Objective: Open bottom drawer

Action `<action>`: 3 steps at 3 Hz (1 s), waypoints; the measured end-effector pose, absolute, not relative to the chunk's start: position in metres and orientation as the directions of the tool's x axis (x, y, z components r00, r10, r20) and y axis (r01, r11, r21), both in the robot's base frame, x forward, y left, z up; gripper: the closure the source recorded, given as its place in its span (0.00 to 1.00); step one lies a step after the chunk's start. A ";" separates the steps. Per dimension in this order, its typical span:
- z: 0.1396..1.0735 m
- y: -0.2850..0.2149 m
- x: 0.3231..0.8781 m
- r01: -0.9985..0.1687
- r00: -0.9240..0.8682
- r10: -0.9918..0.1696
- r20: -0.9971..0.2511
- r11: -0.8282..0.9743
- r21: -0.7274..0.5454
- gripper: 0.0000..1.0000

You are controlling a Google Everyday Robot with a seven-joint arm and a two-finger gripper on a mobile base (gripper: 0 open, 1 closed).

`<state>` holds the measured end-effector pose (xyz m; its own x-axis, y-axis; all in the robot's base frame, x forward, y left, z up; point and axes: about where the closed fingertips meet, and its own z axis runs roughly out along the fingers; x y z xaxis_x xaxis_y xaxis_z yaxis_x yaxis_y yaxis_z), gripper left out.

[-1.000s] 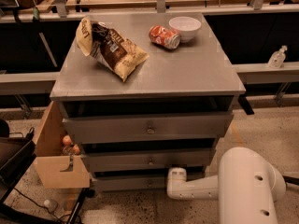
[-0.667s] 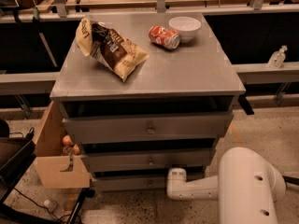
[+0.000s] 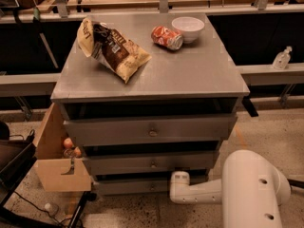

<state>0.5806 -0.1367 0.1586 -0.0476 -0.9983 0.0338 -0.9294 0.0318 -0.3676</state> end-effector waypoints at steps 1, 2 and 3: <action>0.156 -0.138 0.573 -0.934 -0.053 -0.998 0.034 0.038 -0.355 1.00; 0.156 -0.138 0.572 -0.935 -0.054 -0.998 0.034 0.039 -0.353 1.00; 0.156 -0.138 0.572 -0.935 -0.054 -0.998 0.034 0.039 -0.353 1.00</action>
Offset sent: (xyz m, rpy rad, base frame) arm -0.1352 -0.0236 -0.0375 0.0054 0.2459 -0.1124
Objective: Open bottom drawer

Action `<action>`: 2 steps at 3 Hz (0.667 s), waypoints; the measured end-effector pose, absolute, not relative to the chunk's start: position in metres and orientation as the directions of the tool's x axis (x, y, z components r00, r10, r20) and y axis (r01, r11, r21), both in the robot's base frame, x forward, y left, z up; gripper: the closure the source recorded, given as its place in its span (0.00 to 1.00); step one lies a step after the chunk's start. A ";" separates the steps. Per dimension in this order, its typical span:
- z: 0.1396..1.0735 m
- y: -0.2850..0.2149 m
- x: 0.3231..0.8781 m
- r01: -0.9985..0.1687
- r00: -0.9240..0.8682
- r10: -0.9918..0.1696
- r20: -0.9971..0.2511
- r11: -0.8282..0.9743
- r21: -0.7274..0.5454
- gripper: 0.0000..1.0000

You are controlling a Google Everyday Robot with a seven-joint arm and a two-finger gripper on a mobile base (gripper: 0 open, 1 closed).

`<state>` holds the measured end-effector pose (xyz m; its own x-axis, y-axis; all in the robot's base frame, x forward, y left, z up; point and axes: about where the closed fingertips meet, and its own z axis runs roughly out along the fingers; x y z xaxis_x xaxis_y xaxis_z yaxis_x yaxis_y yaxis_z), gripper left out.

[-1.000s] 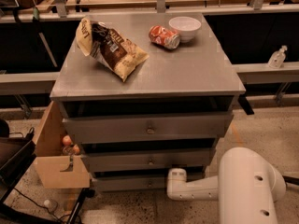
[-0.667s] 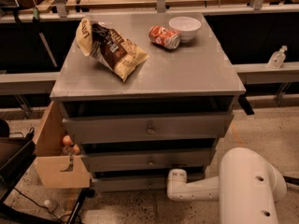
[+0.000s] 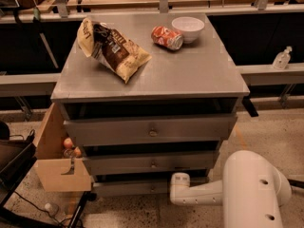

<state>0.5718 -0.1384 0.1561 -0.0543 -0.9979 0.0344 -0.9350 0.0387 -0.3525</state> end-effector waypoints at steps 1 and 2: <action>0.155 -0.140 0.557 -0.942 -0.070 -0.997 0.042 0.052 -0.332 1.00; 0.156 -0.140 0.557 -0.942 -0.070 -0.997 0.042 0.052 -0.332 1.00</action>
Offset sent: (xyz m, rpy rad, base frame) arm -0.2863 -0.0098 0.0248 -0.1341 0.3886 -0.2796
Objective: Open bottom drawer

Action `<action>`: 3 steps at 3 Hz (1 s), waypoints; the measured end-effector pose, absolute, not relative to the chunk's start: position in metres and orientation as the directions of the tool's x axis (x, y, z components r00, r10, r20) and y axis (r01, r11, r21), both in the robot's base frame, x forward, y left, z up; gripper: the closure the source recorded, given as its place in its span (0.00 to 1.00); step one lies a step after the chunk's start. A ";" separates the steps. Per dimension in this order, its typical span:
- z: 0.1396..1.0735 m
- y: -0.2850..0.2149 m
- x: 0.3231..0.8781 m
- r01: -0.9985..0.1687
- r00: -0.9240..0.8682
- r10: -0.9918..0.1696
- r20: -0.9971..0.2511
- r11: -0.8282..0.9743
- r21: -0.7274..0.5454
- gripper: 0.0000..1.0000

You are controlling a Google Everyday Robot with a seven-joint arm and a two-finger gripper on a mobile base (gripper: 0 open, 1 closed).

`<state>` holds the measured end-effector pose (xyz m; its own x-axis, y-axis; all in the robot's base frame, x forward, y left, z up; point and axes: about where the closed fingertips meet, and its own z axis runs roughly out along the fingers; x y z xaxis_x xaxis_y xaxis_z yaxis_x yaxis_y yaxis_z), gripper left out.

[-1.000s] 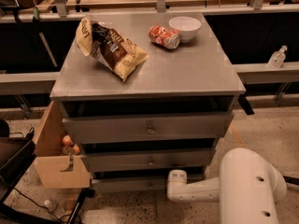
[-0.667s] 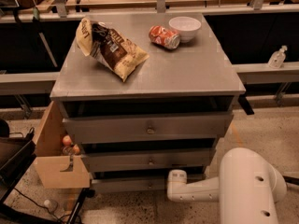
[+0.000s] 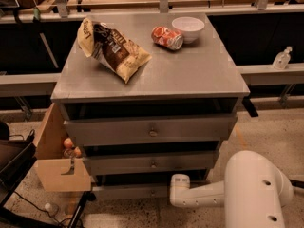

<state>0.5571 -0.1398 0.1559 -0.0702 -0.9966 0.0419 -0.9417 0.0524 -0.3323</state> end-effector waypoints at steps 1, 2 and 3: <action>0.156 -0.140 0.557 -0.942 -0.070 -0.997 0.042 0.052 -0.332 1.00; 0.156 -0.140 0.557 -0.942 -0.070 -0.997 0.042 0.052 -0.332 1.00; 0.156 -0.140 0.557 -0.942 -0.070 -0.997 0.042 0.052 -0.332 1.00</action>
Offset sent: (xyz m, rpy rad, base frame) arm -0.3460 0.0027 0.0526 -0.1660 0.4089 -0.4250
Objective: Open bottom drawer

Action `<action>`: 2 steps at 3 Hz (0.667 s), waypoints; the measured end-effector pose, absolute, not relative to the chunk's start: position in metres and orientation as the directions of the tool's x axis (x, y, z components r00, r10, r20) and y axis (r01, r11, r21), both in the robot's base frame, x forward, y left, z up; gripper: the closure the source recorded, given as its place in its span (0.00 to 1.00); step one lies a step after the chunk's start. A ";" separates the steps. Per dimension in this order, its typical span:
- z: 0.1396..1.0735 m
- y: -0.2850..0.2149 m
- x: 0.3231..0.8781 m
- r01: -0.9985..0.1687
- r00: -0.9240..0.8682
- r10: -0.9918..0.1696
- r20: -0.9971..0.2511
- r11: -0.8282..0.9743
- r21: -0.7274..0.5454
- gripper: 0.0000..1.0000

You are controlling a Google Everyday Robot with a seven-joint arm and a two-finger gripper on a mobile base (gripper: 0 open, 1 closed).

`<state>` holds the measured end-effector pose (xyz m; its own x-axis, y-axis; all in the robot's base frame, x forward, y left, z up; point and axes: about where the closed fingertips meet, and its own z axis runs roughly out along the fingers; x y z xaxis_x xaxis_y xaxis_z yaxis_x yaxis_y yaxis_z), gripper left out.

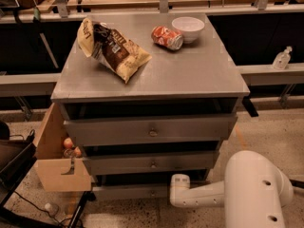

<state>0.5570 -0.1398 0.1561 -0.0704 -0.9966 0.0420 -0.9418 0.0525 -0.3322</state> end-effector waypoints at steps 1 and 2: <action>0.156 -0.140 0.557 -0.942 -0.070 -0.997 0.042 0.053 -0.332 0.87; 0.156 -0.140 0.557 -0.942 -0.070 -0.997 0.042 0.053 -0.332 0.65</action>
Offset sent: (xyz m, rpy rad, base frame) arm 0.0000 0.0000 0.0000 0.0000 0.0000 -0.0001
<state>0.5569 -0.1398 0.1561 -0.0704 -0.9966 0.0420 -0.9418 0.0525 -0.3321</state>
